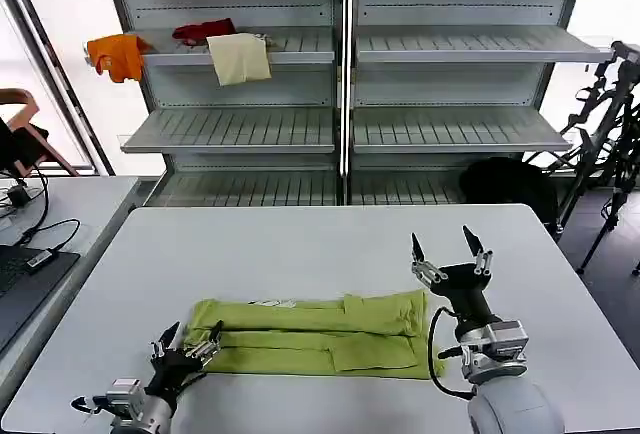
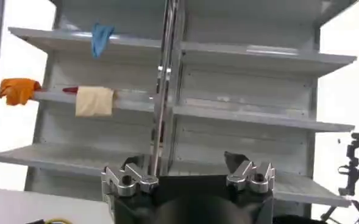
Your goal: Fold and organize the clothes.
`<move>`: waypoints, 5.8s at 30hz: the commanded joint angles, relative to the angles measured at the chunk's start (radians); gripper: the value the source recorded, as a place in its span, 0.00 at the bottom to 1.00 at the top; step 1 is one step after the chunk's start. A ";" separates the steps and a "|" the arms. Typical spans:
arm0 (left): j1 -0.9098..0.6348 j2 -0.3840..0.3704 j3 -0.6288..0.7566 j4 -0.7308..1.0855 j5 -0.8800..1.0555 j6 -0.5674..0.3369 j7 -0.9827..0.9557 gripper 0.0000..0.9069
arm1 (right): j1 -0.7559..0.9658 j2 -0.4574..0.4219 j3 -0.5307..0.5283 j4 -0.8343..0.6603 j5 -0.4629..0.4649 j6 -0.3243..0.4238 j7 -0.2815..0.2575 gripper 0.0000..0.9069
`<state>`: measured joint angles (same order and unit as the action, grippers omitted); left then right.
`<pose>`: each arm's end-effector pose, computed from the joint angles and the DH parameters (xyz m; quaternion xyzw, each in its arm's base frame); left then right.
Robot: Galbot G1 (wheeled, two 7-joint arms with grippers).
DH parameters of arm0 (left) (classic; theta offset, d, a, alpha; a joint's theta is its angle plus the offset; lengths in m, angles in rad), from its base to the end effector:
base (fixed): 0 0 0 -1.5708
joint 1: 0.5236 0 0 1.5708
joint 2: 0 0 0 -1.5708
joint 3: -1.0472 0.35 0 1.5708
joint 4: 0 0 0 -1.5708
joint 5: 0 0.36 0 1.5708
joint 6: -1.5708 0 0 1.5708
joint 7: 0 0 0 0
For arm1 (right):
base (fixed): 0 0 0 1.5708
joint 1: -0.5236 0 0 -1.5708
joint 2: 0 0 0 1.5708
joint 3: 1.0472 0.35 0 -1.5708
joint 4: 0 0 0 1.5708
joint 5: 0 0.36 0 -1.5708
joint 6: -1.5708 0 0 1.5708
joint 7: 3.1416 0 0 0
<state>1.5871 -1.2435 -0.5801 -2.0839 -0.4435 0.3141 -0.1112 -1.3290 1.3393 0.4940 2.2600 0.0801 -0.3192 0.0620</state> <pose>0.1872 0.0725 -0.2968 -0.0095 -0.9826 0.0467 0.1795 0.2335 -0.0198 -0.1922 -0.0341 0.9964 -0.0662 0.0409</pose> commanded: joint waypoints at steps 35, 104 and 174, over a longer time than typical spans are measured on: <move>-0.032 0.017 -0.148 -0.030 0.096 -0.111 0.075 0.00 | 0.006 0.001 0.031 -0.026 -0.006 0.013 0.000 1.00; -0.177 -0.014 0.165 -0.050 0.107 0.161 0.061 0.00 | -0.005 0.018 0.055 -0.103 -0.032 0.018 -0.017 1.00; -0.131 0.065 -0.282 -0.018 -0.214 0.087 0.160 1.00 | 0.012 0.014 0.046 -0.161 -0.043 0.028 -0.034 1.00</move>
<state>1.4287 -1.2486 -0.6046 -2.1777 -0.5107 0.3476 -0.0315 -1.3186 1.3537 0.5407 2.0997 0.0368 -0.2915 0.0277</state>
